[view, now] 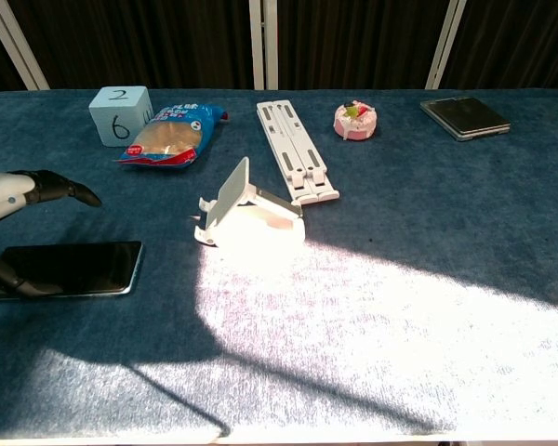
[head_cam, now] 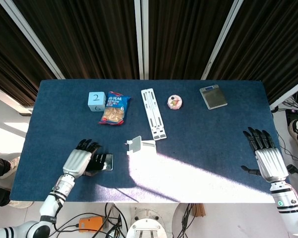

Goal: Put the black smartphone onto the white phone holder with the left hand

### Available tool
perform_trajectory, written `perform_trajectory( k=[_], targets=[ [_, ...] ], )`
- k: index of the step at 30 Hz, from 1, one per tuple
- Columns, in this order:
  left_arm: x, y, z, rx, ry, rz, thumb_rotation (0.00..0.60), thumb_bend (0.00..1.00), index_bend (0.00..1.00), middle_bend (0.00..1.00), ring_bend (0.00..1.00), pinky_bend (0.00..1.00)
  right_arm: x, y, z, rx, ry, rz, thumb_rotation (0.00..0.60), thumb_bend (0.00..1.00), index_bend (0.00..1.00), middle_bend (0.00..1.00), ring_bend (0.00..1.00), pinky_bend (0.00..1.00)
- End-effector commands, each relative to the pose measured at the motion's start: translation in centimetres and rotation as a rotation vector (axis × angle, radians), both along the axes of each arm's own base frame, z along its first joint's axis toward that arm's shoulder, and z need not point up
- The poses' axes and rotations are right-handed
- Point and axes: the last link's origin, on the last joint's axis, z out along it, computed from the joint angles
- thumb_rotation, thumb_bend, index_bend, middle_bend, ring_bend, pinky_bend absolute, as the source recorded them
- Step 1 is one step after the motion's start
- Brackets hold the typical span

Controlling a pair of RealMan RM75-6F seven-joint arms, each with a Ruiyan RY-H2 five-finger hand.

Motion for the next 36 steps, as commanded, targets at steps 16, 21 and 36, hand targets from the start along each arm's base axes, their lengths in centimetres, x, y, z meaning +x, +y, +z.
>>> perform_trajectory(
  k=[16,21,36],
  targets=[
    [-1.2,0.3,-1.8,-0.030,0.090,0.103,0.600,0.12,0.20,0.12,0.00,0.00,-0.3,-0.2,-0.2,0.001,-0.010,-0.014,0.600,0.05,0.00,0.02,0.00,0.00],
    [-1.2,0.4,-2.0,-0.041,0.083,0.114,0.600,0.15,0.27,0.12,0.00,0.00,-0.4,-0.2,-0.2,0.000,-0.014,-0.019,0.600,0.05,0.00,0.02,0.00,0.00],
    [-0.7,0.6,-1.9,0.005,-0.087,0.043,0.600,0.24,0.44,0.44,0.31,0.21,-0.5,-0.1,-0.2,-0.007,-0.020,-0.023,0.600,0.05,0.00,0.02,0.00,0.00]
  ],
)
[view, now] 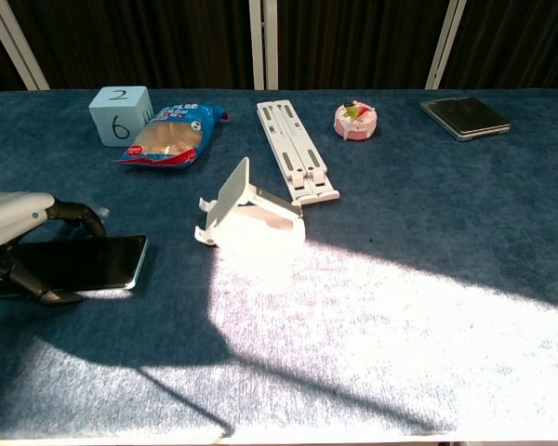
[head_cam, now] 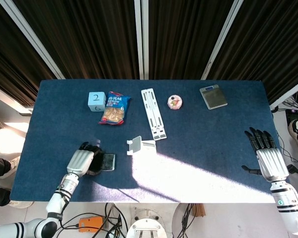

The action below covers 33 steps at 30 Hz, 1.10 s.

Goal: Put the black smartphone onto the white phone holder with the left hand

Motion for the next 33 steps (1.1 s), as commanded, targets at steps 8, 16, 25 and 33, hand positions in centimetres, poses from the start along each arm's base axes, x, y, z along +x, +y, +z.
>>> perform_trajectory(
  k=[8,16,25,33],
  targets=[
    [-0.1,0.5,0.3,0.006,-0.104,-0.007,0.600,0.24,0.45,0.52,0.40,0.32,0.1,0.1,0.1,-0.004,0.000,0.001,0.600,0.05,0.00,0.02,0.00,0.00],
    [1.2,1.6,2.2,0.075,-0.288,-0.009,0.600,0.25,0.45,0.56,0.45,0.36,0.1,0.2,0.5,-0.018,0.005,0.000,0.600,0.05,0.00,0.02,0.00,0.00],
    [5.6,3.1,2.4,0.091,-0.635,-0.004,0.600,0.25,0.45,0.56,0.43,0.36,0.1,0.3,0.8,-0.026,0.012,-0.002,0.600,0.05,0.00,0.02,0.00,0.00],
    [9.0,4.2,-0.9,0.064,-0.800,-0.009,0.600,0.25,0.45,0.56,0.42,0.36,-0.2,0.4,1.2,-0.035,0.018,-0.016,0.600,0.05,0.00,0.02,0.00,0.00]
  ],
)
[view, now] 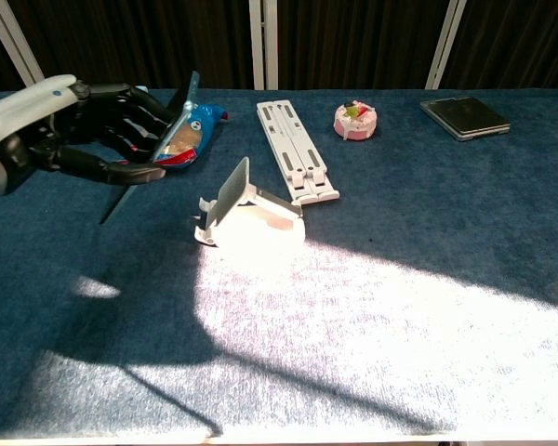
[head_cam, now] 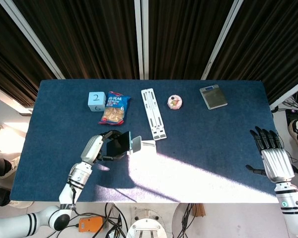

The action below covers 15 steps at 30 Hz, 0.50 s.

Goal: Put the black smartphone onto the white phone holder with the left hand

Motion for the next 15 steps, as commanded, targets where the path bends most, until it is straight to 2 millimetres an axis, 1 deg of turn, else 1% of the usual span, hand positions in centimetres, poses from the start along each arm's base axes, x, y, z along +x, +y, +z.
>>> perform_trajectory(
  k=[1,4,10,15],
  targets=[
    [1.7,0.7,-1.7,-0.008,-0.077,-0.007,0.600,0.25,0.45,0.56,0.41,0.36,-0.1,0.0,0.0,-0.001,0.001,-0.006,0.600,0.05,0.00,0.02,0.00,0.00],
    [2.6,1.0,-3.0,-0.008,-0.115,-0.003,0.600,0.25,0.45,0.54,0.40,0.36,-0.3,0.1,0.0,-0.001,0.000,-0.014,0.600,0.05,0.00,0.02,0.00,0.00],
    [4.0,1.3,-4.9,0.028,-0.187,0.005,0.600,0.25,0.45,0.53,0.40,0.36,-0.4,0.0,0.0,0.002,0.000,-0.022,0.600,0.05,0.00,0.02,0.00,0.00],
    [4.3,1.5,-6.3,0.066,-0.214,0.011,0.600,0.25,0.45,0.53,0.38,0.36,-0.6,-0.1,0.0,0.003,0.001,-0.027,0.600,0.05,0.00,0.02,0.00,0.00]
  ],
)
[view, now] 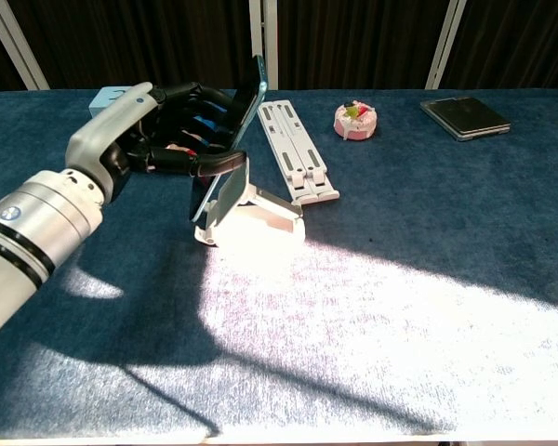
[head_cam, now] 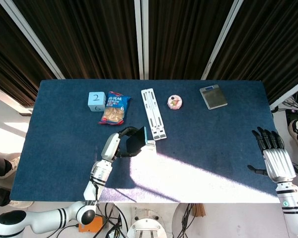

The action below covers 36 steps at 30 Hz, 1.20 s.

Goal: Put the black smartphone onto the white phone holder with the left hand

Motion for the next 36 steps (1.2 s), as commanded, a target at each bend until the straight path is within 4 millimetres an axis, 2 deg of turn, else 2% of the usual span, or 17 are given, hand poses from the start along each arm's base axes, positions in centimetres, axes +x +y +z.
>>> perform_trajectory(
  k=[1,15,31,33,36],
  targets=[
    [0.5,0.2,-0.9,0.031,-0.043,0.006,0.600,0.25,0.45,0.53,0.38,0.36,-0.1,0.0,0.0,0.000,0.001,-0.003,0.600,0.05,0.00,0.02,0.00,0.00],
    [-0.4,0.4,-3.6,0.078,-0.055,-0.001,0.600,0.24,0.45,0.53,0.38,0.36,-0.5,-0.1,0.0,-0.001,-0.001,-0.021,0.600,0.05,0.00,0.02,0.00,0.00],
    [-1.7,0.7,-4.7,0.068,-0.036,0.009,0.600,0.20,0.44,0.51,0.37,0.36,-0.6,-0.1,-0.1,0.000,-0.003,-0.026,0.600,0.05,0.00,0.02,0.00,0.00],
    [-1.9,0.7,-4.8,0.065,-0.034,0.012,0.600,0.19,0.42,0.50,0.36,0.36,-0.6,0.0,0.0,0.000,-0.004,-0.025,0.600,0.05,0.00,0.02,0.00,0.00],
    [-2.0,0.6,-4.9,0.057,-0.025,0.007,0.600,0.17,0.30,0.43,0.31,0.34,-0.6,0.0,0.0,-0.001,-0.005,-0.027,0.600,0.05,0.00,0.02,0.00,0.00]
  ],
)
